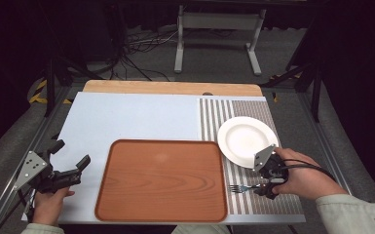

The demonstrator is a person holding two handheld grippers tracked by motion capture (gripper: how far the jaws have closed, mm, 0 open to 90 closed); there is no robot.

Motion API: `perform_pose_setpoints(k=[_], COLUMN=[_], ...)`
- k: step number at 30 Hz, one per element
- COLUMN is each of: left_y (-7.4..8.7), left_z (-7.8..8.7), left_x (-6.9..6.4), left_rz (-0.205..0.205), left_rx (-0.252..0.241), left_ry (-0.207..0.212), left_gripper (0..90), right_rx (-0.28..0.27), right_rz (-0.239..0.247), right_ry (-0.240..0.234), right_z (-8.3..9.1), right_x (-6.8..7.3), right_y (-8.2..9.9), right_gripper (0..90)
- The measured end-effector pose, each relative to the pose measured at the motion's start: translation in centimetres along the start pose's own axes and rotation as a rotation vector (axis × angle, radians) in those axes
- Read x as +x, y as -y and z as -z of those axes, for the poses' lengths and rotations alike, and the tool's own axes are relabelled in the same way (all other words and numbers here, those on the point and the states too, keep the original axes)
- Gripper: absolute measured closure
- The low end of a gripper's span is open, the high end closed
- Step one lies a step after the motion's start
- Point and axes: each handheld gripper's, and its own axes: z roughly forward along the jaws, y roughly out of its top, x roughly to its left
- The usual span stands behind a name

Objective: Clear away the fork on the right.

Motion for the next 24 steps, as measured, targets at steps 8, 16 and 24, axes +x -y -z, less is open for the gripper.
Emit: perform_pose_setpoints(k=[8,16,24], left_y=[0.0,0.0,0.0], left_z=[-0.1,0.0,-0.1], left_x=[-0.1,-0.1,-0.1], left_rz=[-0.007,-0.006,-0.006], left_rx=[0.003,0.006,0.004], left_ry=[0.002,0.005,0.009], left_gripper=[0.3,0.3,0.3], right_rx=[0.109,0.191,0.247], right_rz=[0.117,0.176,0.242], right_ry=[-0.045,-0.055,-0.071], right_z=[-1.3,-2.0,-2.3], right_x=[-0.1,-0.6,-1.0], right_y=[0.5,0.6,0.1], right_gripper=[32.3,48.5,66.7])
